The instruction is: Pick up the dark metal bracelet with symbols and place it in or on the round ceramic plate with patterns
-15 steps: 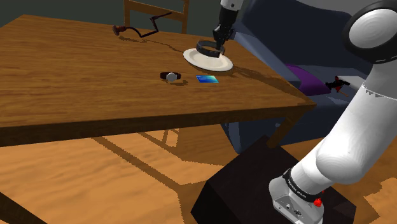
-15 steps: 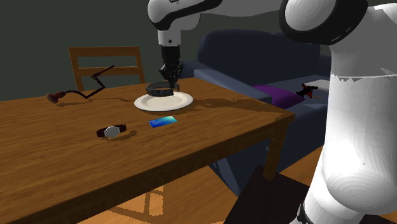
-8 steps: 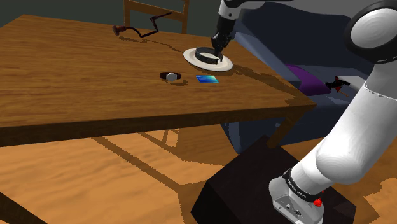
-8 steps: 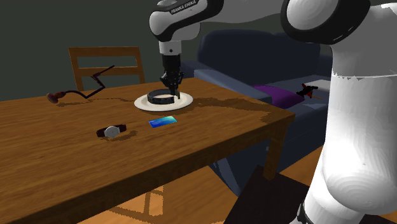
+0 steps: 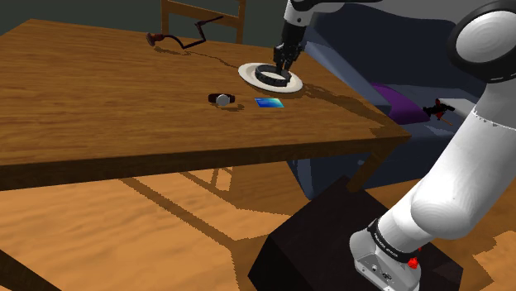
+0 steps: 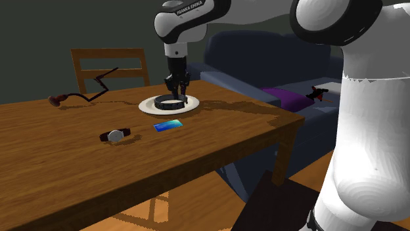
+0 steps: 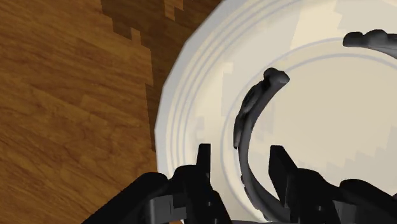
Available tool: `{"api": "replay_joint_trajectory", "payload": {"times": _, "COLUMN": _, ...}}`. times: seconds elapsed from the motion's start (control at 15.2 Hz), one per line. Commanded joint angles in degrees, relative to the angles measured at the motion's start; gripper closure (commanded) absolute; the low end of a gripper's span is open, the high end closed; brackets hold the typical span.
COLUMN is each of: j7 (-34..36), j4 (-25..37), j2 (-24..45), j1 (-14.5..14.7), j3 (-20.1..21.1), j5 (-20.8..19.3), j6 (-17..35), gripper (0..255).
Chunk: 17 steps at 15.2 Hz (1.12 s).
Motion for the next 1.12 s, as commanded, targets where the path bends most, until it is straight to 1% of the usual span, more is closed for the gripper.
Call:
{"api": "replay_joint_trajectory", "payload": {"times": 0.0, "j7": 0.00, "j4": 0.00, "j2": 0.00, "j1": 0.00, "j3": 0.00, "j5": 0.00, "j6": 0.00, "gripper": 0}}
{"api": "replay_joint_trajectory", "payload": {"times": 0.26, "j7": 0.00, "j4": 0.00, "j2": 0.00, "j1": 0.00, "j3": 0.00, "j5": 0.00, "j6": 0.00, "gripper": 0}}
{"api": "replay_joint_trajectory", "payload": {"times": 0.53, "j7": -0.05, "j4": 7.77, "j2": 0.34, "j1": 0.06, "j3": 0.04, "j5": 0.04, "j6": -7.43, "gripper": 0}}
{"api": "replay_joint_trajectory", "payload": {"times": 1.06, "j7": -0.05, "j4": 7.77, "j2": 0.34, "j1": 0.06, "j3": 0.04, "j5": 0.04, "j6": -7.43, "gripper": 0}}
